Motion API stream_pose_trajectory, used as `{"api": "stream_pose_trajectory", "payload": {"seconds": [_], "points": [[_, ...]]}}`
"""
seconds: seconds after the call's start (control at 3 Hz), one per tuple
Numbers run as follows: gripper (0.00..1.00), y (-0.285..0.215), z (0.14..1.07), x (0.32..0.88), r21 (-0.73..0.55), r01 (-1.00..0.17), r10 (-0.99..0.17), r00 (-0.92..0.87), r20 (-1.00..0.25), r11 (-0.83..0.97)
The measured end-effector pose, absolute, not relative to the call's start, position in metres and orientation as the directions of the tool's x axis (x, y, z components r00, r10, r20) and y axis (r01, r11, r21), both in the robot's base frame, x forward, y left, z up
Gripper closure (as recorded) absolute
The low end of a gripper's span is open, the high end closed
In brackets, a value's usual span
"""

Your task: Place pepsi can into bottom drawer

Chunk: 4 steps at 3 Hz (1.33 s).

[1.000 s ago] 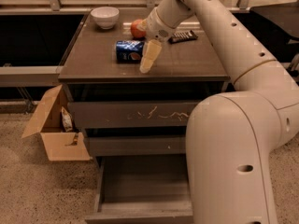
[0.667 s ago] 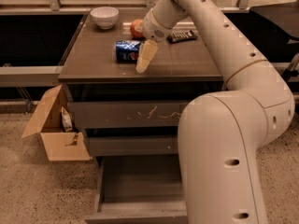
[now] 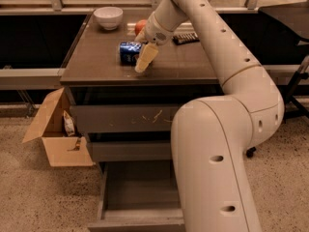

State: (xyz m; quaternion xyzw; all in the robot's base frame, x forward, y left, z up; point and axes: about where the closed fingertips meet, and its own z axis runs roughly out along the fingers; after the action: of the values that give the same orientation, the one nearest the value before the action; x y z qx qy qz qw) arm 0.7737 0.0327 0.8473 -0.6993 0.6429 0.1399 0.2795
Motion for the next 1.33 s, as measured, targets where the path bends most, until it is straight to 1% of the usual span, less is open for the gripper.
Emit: {"api": "stream_pose_trajectory", "payload": {"seconds": [0.33, 0.67, 1.0, 1.33], "points": [[0.56, 0.036, 0.842, 0.778, -0.201, -0.979, -0.817, 0.137, -0.560, -0.026], [0.81, 0.037, 0.844, 0.778, -0.210, -0.977, -0.805, 0.156, -0.572, -0.040], [1.00, 0.036, 0.870, 0.763, -0.251, -0.965, -0.762, 0.222, -0.608, -0.081], [1.00, 0.033, 0.893, 0.725, -0.274, -0.950, -0.699, 0.298, -0.650, -0.151]]}}
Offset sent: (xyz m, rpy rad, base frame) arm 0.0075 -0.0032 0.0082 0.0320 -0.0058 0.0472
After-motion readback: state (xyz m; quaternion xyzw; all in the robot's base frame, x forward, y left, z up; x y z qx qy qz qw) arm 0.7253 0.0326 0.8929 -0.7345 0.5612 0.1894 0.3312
